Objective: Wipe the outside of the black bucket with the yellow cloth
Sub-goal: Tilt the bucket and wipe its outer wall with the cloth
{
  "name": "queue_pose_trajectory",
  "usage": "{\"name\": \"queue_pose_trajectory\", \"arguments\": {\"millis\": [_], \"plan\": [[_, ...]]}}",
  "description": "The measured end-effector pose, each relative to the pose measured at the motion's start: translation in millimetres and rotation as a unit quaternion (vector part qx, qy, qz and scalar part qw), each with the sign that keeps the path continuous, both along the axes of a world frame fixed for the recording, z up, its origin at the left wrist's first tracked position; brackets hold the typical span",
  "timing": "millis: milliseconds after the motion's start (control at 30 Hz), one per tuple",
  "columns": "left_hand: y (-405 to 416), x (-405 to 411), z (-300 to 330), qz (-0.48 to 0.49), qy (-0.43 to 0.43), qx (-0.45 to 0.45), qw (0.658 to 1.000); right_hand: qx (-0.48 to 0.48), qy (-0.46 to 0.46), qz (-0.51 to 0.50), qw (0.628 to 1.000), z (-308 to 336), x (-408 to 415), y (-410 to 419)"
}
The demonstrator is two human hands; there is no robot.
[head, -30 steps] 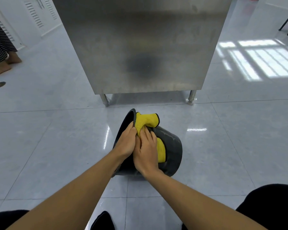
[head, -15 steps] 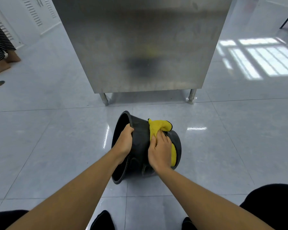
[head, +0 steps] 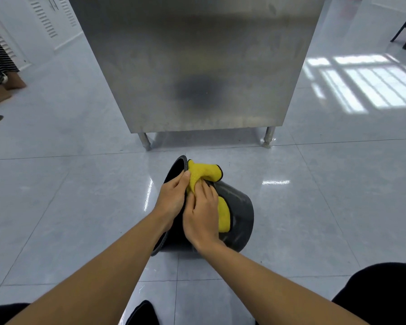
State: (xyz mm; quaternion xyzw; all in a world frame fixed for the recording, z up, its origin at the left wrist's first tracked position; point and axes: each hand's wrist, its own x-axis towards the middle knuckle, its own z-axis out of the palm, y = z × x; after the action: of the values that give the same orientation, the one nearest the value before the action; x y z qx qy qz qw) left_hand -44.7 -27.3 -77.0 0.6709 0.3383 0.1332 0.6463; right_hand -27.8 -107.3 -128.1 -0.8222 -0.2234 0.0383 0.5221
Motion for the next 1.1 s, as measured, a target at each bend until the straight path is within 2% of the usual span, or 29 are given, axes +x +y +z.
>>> {"name": "queue_pose_trajectory", "arguments": {"millis": [167, 333, 467, 567, 767, 933, 1100], "plan": [[-2, 5, 0, 0.01, 0.021, 0.029, 0.999, -0.028, -0.001, -0.003, 1.0, -10, 13, -8], [3, 3, -4, 0.013, 0.051, -0.016, 0.998, -0.085, 0.028, -0.078, 0.993, -35, 35, -31], [1, 2, -4, -0.038, 0.072, 0.024, 0.996, -0.113, 0.049, -0.114, 0.986, -47, 53, -50], [-3, 0, 1, -0.066, 0.086, 0.01, 0.994, -0.133, 0.1, -0.149, 0.975, -54, 64, -65], [-8, 4, 1, -0.044, 0.117, 0.012, 0.992, -0.134, 0.196, -0.195, 0.952, -62, 71, -80], [-8, 1, -2, -0.006, 0.132, 0.056, 0.99, -0.103, 0.161, -0.189, 0.963, -56, 63, -67], [-6, 2, 2, -0.004, 0.145, 0.044, 0.988, -0.062, 0.103, -0.141, 0.983, -40, 46, -44]]}}
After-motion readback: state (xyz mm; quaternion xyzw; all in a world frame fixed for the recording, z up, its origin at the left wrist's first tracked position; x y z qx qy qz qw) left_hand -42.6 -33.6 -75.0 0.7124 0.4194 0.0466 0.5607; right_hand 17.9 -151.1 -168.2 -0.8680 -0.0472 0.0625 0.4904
